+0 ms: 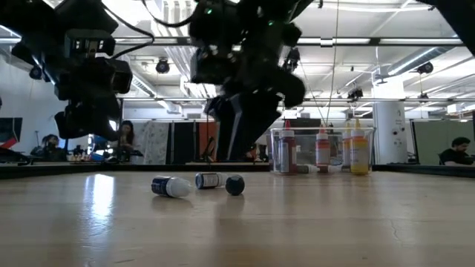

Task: Pick & Place food coloring
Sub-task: Put the small green food coloring bottle into the transparent bin, then put the small purple food coloring bottle into the transparent bin

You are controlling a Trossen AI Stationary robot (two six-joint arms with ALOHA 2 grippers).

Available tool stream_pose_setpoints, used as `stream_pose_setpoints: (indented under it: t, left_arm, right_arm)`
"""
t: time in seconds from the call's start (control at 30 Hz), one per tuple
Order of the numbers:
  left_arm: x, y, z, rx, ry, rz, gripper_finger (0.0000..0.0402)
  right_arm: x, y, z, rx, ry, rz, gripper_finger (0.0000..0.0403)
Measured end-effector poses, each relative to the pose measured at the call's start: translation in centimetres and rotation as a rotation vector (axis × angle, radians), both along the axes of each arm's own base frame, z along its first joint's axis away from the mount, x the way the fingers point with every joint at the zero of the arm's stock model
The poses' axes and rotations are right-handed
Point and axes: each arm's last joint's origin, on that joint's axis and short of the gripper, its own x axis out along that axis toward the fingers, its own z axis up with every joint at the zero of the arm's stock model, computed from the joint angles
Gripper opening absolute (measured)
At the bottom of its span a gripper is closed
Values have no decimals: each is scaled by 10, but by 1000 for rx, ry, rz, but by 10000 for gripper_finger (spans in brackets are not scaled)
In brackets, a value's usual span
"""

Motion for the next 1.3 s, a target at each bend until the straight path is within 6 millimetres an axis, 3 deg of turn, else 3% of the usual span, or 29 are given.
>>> stream_pose_setpoints:
  t: [0.37,0.73,0.83,1.0,1.13,1.3]
  left_arm:
    - [-2,-1,2,23,-17,-56,178]
    - [-3,-1,0,36,1,-67,178]
    - [-3,-1,0,36,0,-67,178]
    - [-3,-1,0,38,0,-65,178]
    - [-3,0,0,48,0,-56,178]
    - [-3,0,0,73,-4,-68,178]
  right_arm:
    - [16,10,-27,-38,46,-29,209]
    - [18,3,-24,-85,35,-86,66]
    - [17,-12,-3,-97,0,-184,47]
    - [-7,-45,75,-300,-152,-468,62]
    - [-50,-83,123,-412,-189,-766,97]
    - [-113,-130,135,-360,-63,-1047,90]
